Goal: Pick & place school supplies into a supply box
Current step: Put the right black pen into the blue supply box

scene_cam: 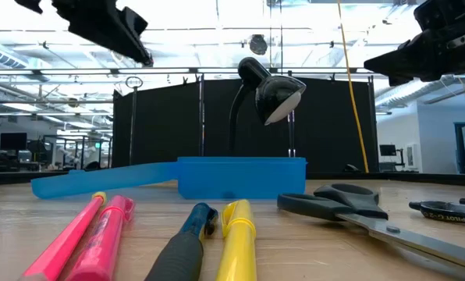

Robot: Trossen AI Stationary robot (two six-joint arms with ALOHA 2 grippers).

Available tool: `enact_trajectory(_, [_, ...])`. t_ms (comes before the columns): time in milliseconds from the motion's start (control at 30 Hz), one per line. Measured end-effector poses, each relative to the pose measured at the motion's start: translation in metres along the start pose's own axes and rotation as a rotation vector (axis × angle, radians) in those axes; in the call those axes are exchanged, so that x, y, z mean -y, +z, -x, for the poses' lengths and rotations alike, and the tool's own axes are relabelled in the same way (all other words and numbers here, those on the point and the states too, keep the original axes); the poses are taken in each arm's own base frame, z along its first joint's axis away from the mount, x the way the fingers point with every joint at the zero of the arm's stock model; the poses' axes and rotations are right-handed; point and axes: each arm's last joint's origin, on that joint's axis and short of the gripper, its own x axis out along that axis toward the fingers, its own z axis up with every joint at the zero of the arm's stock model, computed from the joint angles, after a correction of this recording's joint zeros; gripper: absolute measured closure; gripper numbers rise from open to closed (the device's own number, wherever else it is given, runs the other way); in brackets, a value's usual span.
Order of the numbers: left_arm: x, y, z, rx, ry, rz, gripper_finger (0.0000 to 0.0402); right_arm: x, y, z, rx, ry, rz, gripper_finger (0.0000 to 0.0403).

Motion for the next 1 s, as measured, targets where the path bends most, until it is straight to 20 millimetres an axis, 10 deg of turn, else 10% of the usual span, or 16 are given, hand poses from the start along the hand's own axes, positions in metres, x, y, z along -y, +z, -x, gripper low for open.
enact_trajectory(333, [0.005,0.009,-0.022,-0.070,0.002,-0.063,0.0322,-0.001,0.001,-0.002,0.003,-0.001,-0.051,0.0403])
enact_trajectory(633, [-0.002,0.015,0.022,0.240,-0.158,-0.185,0.0395,-0.003,0.002,-0.006,0.018,0.014,-0.053,0.0403])
enact_trajectory(1000, [-0.017,-0.054,0.042,0.532,-0.079,-0.052,0.0397,-0.005,0.048,-0.019,-0.206,0.038,-0.130,0.0403])
